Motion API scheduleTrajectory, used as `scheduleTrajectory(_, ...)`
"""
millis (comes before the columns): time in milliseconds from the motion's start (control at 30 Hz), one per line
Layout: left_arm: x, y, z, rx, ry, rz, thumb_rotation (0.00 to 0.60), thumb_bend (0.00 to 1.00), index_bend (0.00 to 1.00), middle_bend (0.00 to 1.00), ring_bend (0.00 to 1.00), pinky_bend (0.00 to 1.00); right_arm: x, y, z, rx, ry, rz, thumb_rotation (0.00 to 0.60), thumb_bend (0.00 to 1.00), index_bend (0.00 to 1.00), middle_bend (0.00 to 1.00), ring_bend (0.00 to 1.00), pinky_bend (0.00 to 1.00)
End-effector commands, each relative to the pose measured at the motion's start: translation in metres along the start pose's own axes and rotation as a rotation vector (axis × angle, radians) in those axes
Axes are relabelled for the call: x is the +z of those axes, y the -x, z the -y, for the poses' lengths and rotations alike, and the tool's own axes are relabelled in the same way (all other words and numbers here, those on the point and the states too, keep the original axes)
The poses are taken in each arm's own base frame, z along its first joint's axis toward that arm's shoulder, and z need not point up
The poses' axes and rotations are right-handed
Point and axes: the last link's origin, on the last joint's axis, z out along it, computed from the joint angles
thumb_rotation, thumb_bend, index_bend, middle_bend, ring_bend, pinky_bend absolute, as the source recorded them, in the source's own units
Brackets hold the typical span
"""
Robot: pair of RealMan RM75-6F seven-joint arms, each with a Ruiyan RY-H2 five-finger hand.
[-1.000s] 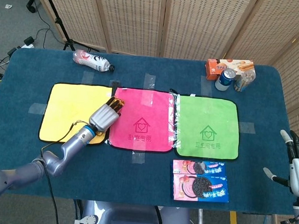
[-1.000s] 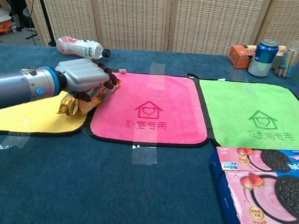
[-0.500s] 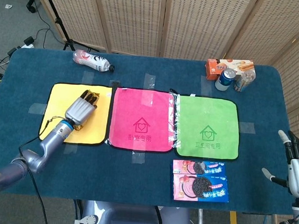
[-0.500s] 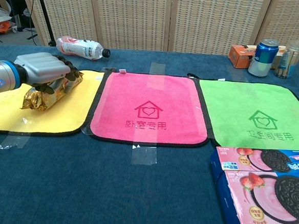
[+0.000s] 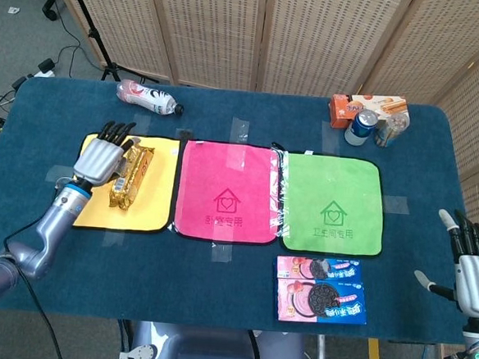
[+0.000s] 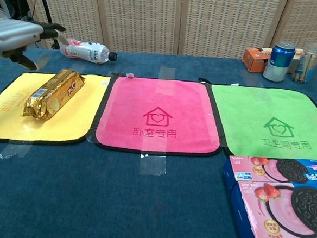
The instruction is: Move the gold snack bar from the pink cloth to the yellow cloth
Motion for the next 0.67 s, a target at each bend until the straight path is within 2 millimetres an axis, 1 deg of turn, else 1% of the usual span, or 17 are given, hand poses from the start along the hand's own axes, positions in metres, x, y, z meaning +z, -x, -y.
scheduleTrajectory(33,-0.02,-0.02,0.018,-0.135,-0.053,-0.116,0.597,0.03,0.0,0.0,0.0,0.0,0.0,0.0,0.0,-0.001,-0.001,0.001,0.6,0.0,0.0,0.0,0.0,0.0)
scheduleTrajectory(67,-0.027,-0.024,0.022,-0.173,-0.065,-0.142,0.589,0.0,0.0,0.0,0.0,0.0,0.0,0.0,0.001,-0.001,-0.002,0.001,0.6,0.0,0.0,0.0,0.0,0.0)
scheduleTrajectory(167,-0.059,-0.036,0.036,-0.269,-0.095,-0.211,0.562,0.0,0.0,0.0,0.0,0.0,-0.002,0.001,0.002,-0.006,-0.008,0.003,0.6,0.0,0.0,0.0,0.0,0.0)
scheduleTrajectory(200,-0.073,-0.039,0.04,-0.299,-0.102,-0.229,0.56,0.0,0.0,0.0,0.0,0.0,-0.002,0.001,0.003,-0.009,-0.011,0.003,0.6,0.0,0.0,0.0,0.0,0.0)
scheduleTrajectory(233,-0.08,-0.041,0.042,-0.315,-0.11,-0.237,0.559,0.0,0.0,0.0,0.0,0.0,-0.002,0.002,0.003,-0.01,-0.013,0.003,0.6,0.0,0.0,0.0,0.0,0.0)
scheduleTrajectory(300,-0.102,-0.044,0.048,-0.353,-0.14,-0.252,0.56,0.0,0.0,0.0,0.0,0.0,-0.003,0.002,0.004,-0.014,-0.018,0.002,0.6,0.0,0.0,0.0,0.0,0.0)
scheduleTrajectory(367,-0.14,-0.042,0.065,-0.371,-0.24,-0.227,0.559,0.0,0.0,0.0,0.0,0.0,-0.004,0.0,0.004,-0.009,-0.017,-0.006,0.6,0.0,0.0,0.0,0.0,0.0)
scheduleTrajectory(400,-0.157,-0.043,0.067,-0.387,-0.277,-0.208,0.559,0.0,0.0,0.0,0.0,0.0,-0.005,-0.001,0.004,-0.007,-0.017,-0.009,0.6,0.0,0.0,0.0,0.0,0.0)
scheduleTrajectory(467,-0.179,-0.044,0.07,-0.41,-0.319,-0.171,0.559,0.0,0.0,0.0,0.0,0.0,-0.006,-0.002,0.005,-0.005,-0.021,-0.011,0.6,0.0,0.0,0.0,0.0,0.0)
scheduleTrajectory(533,-0.192,-0.043,0.072,-0.421,-0.342,-0.154,0.563,0.0,0.0,0.0,0.0,0.0,-0.006,-0.002,0.005,0.001,-0.023,-0.009,0.6,0.0,0.0,0.0,0.0,0.0)
scheduleTrajectory(567,-0.205,-0.043,0.073,-0.432,-0.362,-0.145,0.57,0.0,0.0,0.0,0.0,0.0,-0.007,-0.002,0.005,0.005,-0.024,-0.007,0.6,0.0,0.0,0.0,0.0,0.0)
scheduleTrajectory(667,-0.218,-0.046,0.076,-0.432,-0.372,-0.15,0.597,0.0,0.0,0.0,0.0,0.0,-0.007,-0.003,0.005,0.005,-0.025,-0.009,0.6,0.0,0.0,0.0,0.0,0.0)
